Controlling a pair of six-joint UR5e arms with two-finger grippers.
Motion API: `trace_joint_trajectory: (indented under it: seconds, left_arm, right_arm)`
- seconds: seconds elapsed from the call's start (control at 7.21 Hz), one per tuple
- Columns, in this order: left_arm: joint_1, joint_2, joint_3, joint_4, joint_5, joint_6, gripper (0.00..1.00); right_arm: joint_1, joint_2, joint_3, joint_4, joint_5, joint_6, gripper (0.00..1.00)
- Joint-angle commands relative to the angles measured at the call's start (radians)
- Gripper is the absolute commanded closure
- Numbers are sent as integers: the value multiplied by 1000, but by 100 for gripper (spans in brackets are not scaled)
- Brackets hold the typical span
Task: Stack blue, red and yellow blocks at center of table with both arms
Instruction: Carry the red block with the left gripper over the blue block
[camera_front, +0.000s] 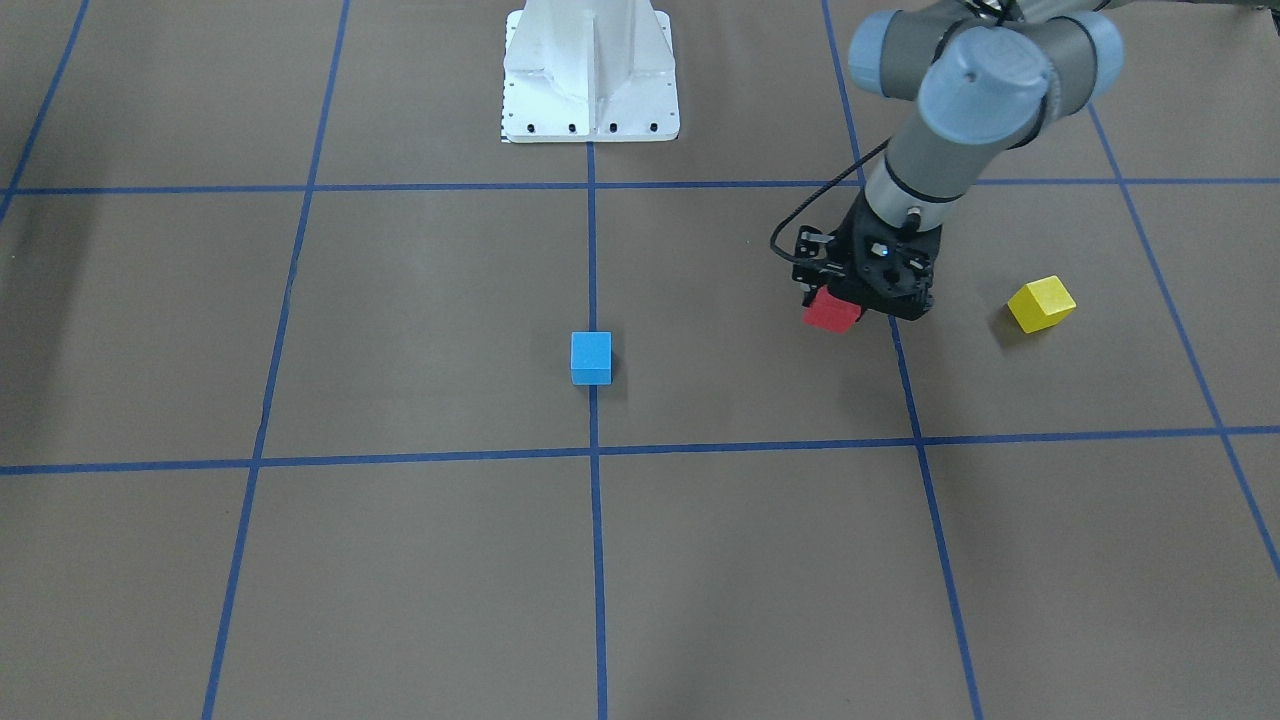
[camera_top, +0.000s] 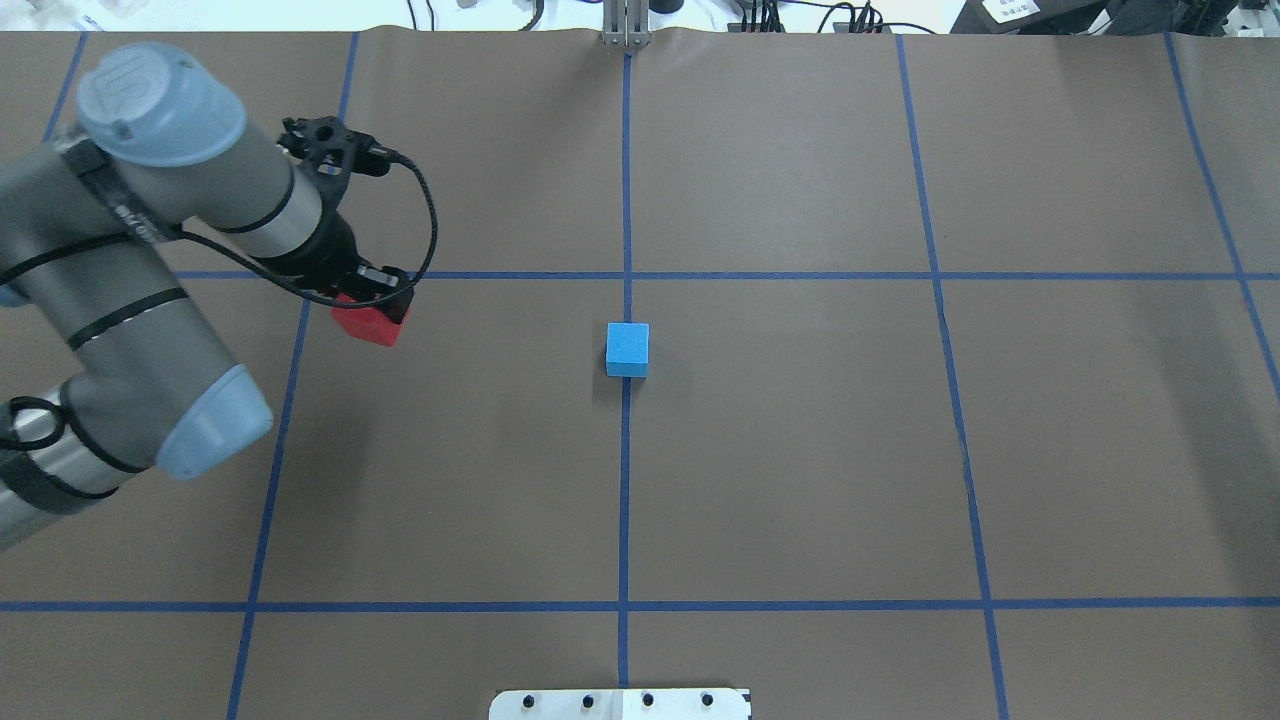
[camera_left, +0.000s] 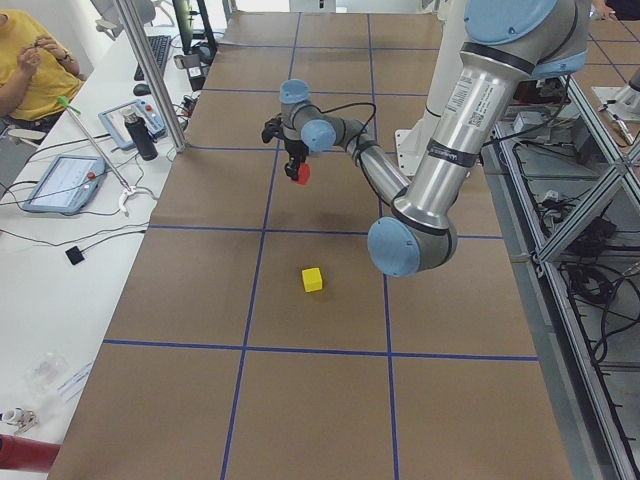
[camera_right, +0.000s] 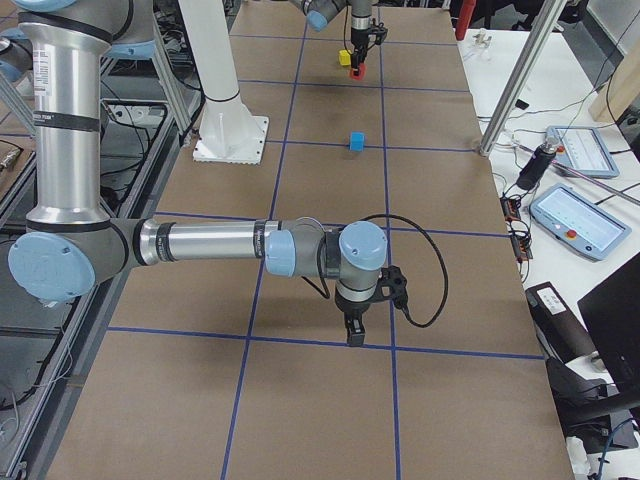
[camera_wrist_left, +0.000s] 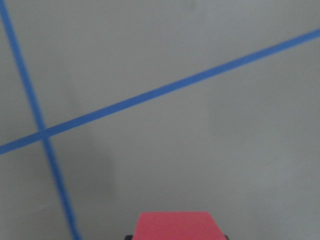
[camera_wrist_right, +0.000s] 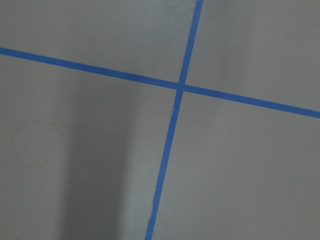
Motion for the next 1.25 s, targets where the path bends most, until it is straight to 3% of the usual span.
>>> trace_joint_trajectory:
  seconds: [0.0,0.14,0.56,0.97,1.11]
  left_arm:
    - [100,-270,207,29,88,-199,100]
    - [117,-349,287,29,91,-256,100]
    - [157,-450,413,28,148,-286,100]
    - [192,-472,452,20,163,-284,100]
    - [205,-471,454,14,189,-281,94]
  right_arm:
    - [0,1,-1,1,-1,0,0]
    - [0,4,-1,1,-1,0,0]
    - [0,9,-1,1,-1,0,0]
    - [0,12,-1,1,0,2,0]
    - [0,12,-3,-1,0,2,0]
